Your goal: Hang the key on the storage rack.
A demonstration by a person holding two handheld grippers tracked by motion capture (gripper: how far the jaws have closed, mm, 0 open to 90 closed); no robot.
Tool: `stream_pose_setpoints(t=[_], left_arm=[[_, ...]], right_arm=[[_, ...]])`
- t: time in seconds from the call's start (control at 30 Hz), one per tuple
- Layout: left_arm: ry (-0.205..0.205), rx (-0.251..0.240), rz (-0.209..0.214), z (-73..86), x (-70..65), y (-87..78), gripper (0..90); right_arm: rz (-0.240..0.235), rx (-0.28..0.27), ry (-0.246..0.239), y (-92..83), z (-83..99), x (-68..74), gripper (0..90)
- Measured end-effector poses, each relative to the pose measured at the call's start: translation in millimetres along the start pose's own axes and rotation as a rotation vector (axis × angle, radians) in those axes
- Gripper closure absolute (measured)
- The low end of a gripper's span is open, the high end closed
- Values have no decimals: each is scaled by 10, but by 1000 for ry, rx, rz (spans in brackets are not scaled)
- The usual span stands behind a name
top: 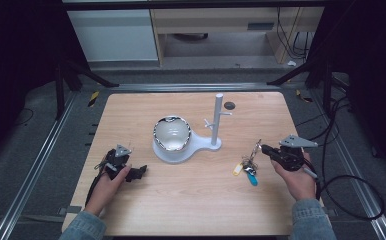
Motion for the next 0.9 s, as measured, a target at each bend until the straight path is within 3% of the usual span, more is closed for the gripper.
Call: stream_pose_setpoints(t=[0.73, 0.9], left_arm=[[-1, 0, -2, 1, -2, -2, 0], [0, 2, -2, 4, -3, -5, 0]], right_arm=[[3, -36, -26, -47, -243, 23, 890], [10, -48, -51, -72, -338, 49, 890]])
Point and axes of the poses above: each handheld gripper's, and its own axes: y roughly forward along the jaws, z roughly out of its underside, x roughly to its left, the point moved 7 cm from there along y, roughly forward along the jaws, and after that the axes turned 1 degree about z, right-handed, at the moved point
